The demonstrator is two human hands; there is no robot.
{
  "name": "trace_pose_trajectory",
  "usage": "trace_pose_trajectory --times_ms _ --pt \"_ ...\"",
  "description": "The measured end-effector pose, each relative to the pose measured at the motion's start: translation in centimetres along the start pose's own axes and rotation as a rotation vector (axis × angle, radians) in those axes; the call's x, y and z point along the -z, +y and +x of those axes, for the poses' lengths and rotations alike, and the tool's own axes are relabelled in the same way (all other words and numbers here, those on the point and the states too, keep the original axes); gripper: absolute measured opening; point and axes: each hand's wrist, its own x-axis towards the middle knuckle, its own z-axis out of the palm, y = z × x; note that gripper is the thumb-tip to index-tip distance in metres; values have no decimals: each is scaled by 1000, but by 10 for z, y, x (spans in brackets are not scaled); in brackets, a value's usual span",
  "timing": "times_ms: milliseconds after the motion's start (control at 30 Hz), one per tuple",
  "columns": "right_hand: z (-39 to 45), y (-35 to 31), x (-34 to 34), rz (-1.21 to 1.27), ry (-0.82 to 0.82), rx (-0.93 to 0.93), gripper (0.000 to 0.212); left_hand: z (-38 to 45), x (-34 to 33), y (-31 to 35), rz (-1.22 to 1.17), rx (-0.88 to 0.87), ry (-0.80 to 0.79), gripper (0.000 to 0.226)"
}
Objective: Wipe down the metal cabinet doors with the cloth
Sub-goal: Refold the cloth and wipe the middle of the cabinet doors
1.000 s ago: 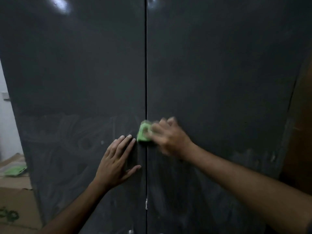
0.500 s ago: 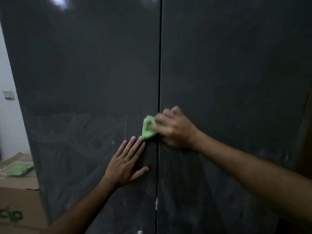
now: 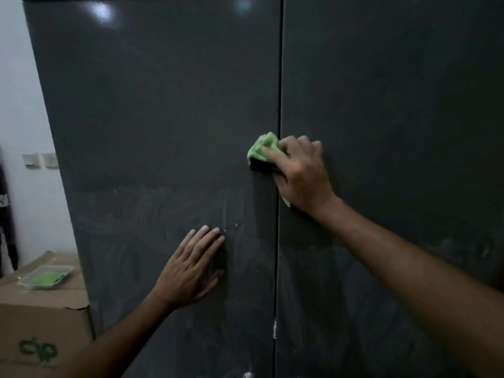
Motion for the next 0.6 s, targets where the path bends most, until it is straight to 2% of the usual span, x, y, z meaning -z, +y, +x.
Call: trace_pose_trajectory --times_ms 33,67,100,167,200,233,267,300,400,433,467,567,600 --pt "-6 -10 -4 25 27 -94 50 1 1 -2 -2 11 -8 78" --pt "-21 -23 -11 36 14 -85 53 2 2 -3 -5 17 -18 79" --pt "-43 -38 -19 46 -52 32 52 3 2 -4 -5 16 -28 80" --pt "-83 -57 -25 47 -220 438 41 1 1 -6 17 6 -63 82" --pt "-86 -54 -23 32 -291 568 36 0 0 -7 36 -1 -79 83" --pt "-75 -46 -21 21 -312 611 35 0 -1 -8 51 -2 -87 83" --pt "-56 -39 -19 10 -275 562 36 0 -2 -8 57 1 -87 83" --pt "-35 -32 -17 5 -209 432 40 0 -3 -8 58 5 -83 84" --pt "6 -27 -13 46 36 -88 45 1 -4 -7 62 3 -79 85" --pt "-1 -35 -16 73 56 -117 44 0 -4 -6 63 3 -80 85" --pt "-17 -47 -23 93 25 -41 43 0 -2 -5 61 6 -73 85" --pt "-78 -71 -32 116 -220 534 36 -6 8 -5 54 34 -40 85" --pt "-77 -66 -32 106 -286 639 37 -9 12 -6 52 46 -33 85"
